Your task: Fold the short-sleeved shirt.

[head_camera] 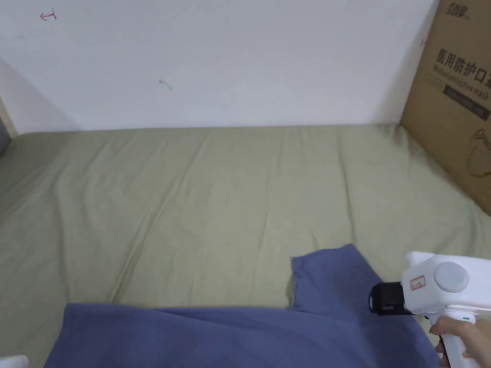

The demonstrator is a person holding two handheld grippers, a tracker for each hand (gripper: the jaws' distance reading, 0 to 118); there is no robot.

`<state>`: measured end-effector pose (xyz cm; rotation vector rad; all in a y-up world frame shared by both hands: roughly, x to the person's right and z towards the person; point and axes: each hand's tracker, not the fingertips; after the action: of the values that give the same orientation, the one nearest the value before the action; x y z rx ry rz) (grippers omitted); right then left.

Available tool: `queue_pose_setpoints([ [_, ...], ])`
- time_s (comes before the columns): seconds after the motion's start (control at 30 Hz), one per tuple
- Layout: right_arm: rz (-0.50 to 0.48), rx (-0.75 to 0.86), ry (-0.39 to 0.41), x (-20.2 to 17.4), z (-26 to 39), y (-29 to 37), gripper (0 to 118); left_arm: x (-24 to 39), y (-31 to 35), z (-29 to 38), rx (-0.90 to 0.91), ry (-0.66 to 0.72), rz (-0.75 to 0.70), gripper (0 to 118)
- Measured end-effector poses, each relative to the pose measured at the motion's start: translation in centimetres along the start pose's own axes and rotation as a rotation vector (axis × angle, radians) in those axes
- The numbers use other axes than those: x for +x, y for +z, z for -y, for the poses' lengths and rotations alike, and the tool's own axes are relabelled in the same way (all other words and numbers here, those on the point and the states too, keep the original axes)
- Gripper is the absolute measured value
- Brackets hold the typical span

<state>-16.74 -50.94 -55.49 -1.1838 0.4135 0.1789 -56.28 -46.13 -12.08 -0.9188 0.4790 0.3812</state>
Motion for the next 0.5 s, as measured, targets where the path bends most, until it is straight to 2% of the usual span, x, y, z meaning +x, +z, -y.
queue_pose_setpoints([
  [0.07,0.074,-0.027,0.009,-0.5,1.1,-0.8,64,-0.2,-0.5,0.1,-0.012,0.006,-0.011,0],
  [0.1,0.057,0.049,-0.003,-0.9,1.5,0.1,49,-0.3,-0.5,0.1,-0.017,0.008,-0.012,0],
  [0.17,0.062,0.089,0.073,-2.2,2.1,1.1,4,-0.6,-0.6,0.2,-0.023,0.011,-0.007,0],
  [0.2,0.037,0.080,0.094,-2.6,2.3,1.4,4,-0.7,-0.6,0.2,-0.024,0.012,-0.007,0],
  [0.27,0.034,0.066,0.072,-3.3,2.2,1.7,3,-1.0,-0.7,0.0,-0.024,0.017,-0.017,0],
  [0.33,0.052,0.071,0.114,-3.6,2.0,1.9,2,-1.4,-0.6,-0.6,-0.009,0.026,-0.031,0],
  [0.43,0.037,0.071,0.079,-3.2,1.8,2.5,2,-2.4,-1.2,-3.6,0.026,0.080,-0.013,3],
  [0.5,0.007,0.059,0.032,-2.5,1.5,2.5,2,-2.7,-2.6,-6.1,0.004,0.104,0.029,50],
])
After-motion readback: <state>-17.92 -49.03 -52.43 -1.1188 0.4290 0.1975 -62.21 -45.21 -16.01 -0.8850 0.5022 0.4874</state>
